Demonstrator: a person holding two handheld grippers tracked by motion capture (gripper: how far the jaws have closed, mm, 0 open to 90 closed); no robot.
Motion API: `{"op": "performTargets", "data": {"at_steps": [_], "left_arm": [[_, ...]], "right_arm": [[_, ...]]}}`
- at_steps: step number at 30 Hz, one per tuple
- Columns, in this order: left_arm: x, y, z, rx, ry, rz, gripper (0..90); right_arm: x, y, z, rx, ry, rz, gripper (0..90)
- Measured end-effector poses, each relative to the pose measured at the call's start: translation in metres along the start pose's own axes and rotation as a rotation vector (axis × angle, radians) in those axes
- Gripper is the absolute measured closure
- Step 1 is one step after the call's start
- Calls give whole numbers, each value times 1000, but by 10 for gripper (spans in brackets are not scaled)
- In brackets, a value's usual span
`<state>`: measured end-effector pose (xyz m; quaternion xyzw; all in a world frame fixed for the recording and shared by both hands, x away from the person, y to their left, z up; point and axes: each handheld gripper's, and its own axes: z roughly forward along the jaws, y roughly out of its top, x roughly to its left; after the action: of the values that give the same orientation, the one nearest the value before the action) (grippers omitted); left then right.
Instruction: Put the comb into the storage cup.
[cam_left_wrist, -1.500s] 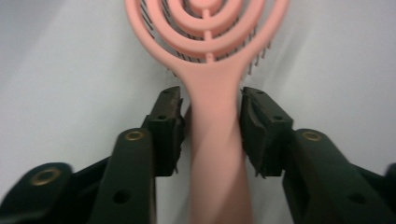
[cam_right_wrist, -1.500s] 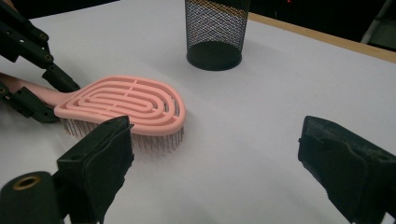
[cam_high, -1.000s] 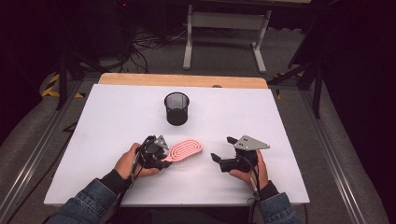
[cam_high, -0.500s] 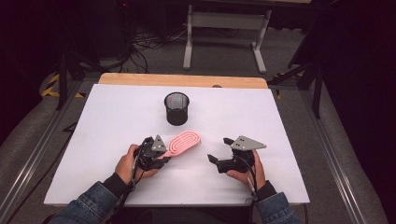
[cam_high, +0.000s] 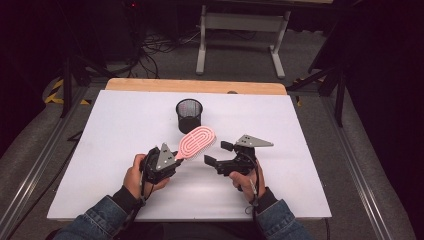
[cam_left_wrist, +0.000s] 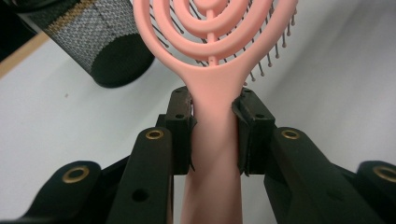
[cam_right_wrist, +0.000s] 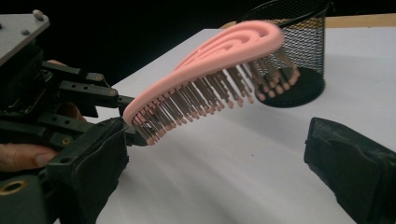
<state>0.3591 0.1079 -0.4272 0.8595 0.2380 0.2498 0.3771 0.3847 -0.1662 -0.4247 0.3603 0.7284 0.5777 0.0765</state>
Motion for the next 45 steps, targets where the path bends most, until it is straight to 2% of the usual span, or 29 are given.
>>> {"op": "performTargets", "data": {"at_steps": [2,3,8,10,11,13,14,16,17,18,19,21,29,32,33,34,35,38,45], "left_arm": [[-1,0,-2,-20,18,9,707],[-2,1,-2,-22,13,16,708],[-8,2,-2,-37,39,25,709],[-16,3,-1,-33,55,58,709],[-16,3,-1,-33,55,58,709],[-22,4,0,-37,75,87,709],[-25,4,1,-35,65,95,709],[-30,5,2,-42,86,105,710],[-30,5,2,-39,86,108,712],[-30,6,2,-41,86,105,712],[-31,5,2,-45,91,104,715],[-32,6,5,-44,84,102,722],[-27,3,8,-49,95,87,715],[-27,3,9,-45,111,98,704],[-28,3,9,-45,125,107,704],[-28,3,10,-49,129,112,685],[-27,2,9,-53,131,103,684],[-26,3,10,-60,131,92,675],[-21,3,8,-82,100,73,659]], "right_arm": [[2,2,6,-10,22,22,64],[3,3,8,-10,18,31,64],[6,5,24,-12,53,97,46],[7,6,28,-13,55,104,52],[7,6,28,-13,55,104,52],[9,9,32,-25,68,120,60],[9,9,32,-25,68,120,60],[10,12,31,-48,74,132,56],[11,14,30,-73,62,147,116],[11,14,30,-73,62,147,116],[12,16,29,-87,51,140,159],[13,18,28,-121,58,158,275],[23,22,28,-171,112,145,385],[26,22,26,-172,108,143,430],[26,21,24,-181,116,150,459],[27,21,22,-198,124,159,594],[28,21,21,-207,138,156,595],[34,24,17,-213,140,111,602],[39,27,13,-215,144,52,615]]}}
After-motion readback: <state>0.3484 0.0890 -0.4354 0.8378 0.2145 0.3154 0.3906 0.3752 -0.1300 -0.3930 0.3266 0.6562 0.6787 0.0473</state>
